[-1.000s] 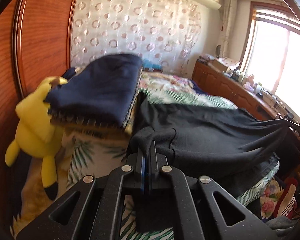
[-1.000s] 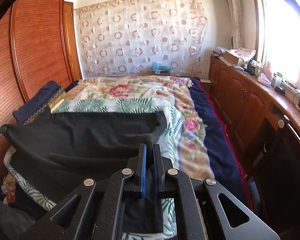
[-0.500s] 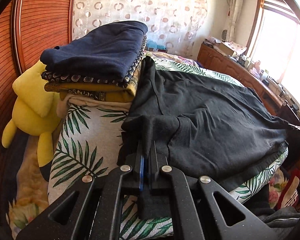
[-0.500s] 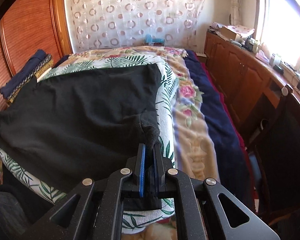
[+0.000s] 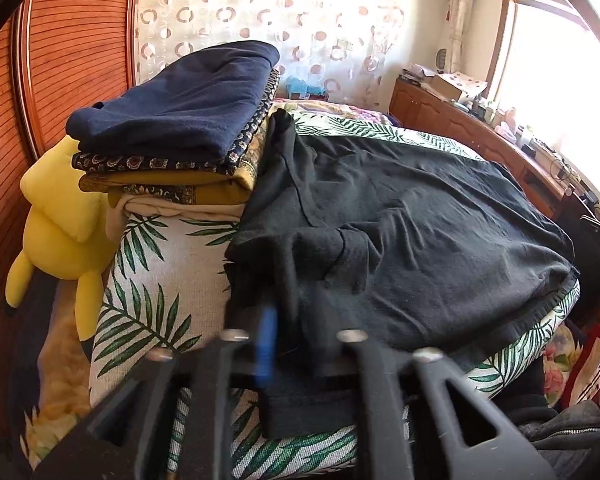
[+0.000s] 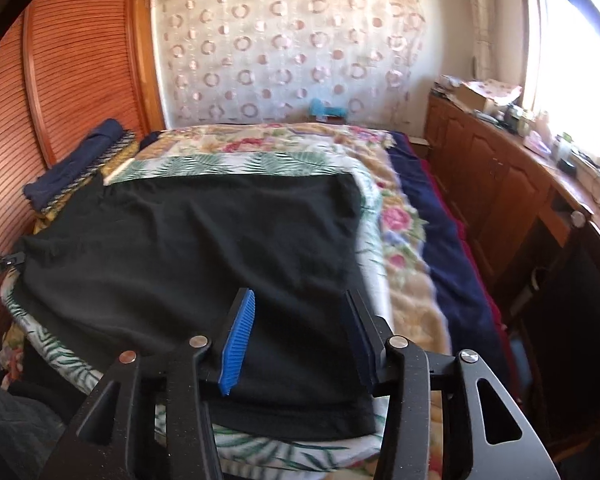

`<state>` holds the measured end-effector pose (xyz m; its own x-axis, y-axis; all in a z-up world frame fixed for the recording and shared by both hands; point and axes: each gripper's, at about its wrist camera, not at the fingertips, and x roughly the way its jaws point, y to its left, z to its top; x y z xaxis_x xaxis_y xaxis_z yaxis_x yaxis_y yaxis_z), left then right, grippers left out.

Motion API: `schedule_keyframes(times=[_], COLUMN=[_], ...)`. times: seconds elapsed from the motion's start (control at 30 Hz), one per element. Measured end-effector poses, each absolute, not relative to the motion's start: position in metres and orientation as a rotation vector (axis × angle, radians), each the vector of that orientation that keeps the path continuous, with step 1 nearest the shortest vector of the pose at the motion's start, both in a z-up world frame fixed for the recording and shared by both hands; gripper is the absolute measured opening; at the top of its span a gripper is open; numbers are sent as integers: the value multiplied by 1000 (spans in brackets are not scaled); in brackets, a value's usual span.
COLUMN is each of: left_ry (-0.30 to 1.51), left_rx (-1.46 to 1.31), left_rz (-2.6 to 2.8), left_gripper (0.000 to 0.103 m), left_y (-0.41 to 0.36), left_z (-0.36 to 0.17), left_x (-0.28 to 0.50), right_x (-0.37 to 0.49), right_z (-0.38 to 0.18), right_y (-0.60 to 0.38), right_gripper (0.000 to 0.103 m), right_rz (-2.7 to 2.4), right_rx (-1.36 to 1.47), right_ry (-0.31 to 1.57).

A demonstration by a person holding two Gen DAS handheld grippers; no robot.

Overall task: Fold small clothes
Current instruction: 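Open both grippers to release the folded shirt, then grasp the shirt's side edge with the left gripper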

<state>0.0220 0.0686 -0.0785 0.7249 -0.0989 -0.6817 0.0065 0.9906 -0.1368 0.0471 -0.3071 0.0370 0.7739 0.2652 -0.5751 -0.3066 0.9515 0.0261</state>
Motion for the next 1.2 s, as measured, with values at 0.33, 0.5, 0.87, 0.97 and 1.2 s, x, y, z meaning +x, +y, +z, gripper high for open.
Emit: schedule_keyframes(times=[0.33, 0.5, 0.87, 0.97, 1.2], left_ry=[761, 753, 773, 785, 784], left_rx=[-124, -146, -235, -248, -210], left_rz=[-63, -51, -19, -27, -11], left_gripper=[50, 76, 64, 56, 50], left_y=[69, 76, 94, 95, 88], left_z=[-78, -80, -97, -102, -103], left_x=[27, 29, 31, 33, 34], right_x=[65, 74, 90, 89, 83], right_z=[1, -13, -27, -29, -35], right_y=[-252, -236, -221, -222, -218], right_gripper=[50, 50, 64, 77, 88], right_rz=[418, 436, 398, 387, 377], right_rx=[-99, -118, -153, -148, -157], right_ry=[644, 670, 697, 688, 663])
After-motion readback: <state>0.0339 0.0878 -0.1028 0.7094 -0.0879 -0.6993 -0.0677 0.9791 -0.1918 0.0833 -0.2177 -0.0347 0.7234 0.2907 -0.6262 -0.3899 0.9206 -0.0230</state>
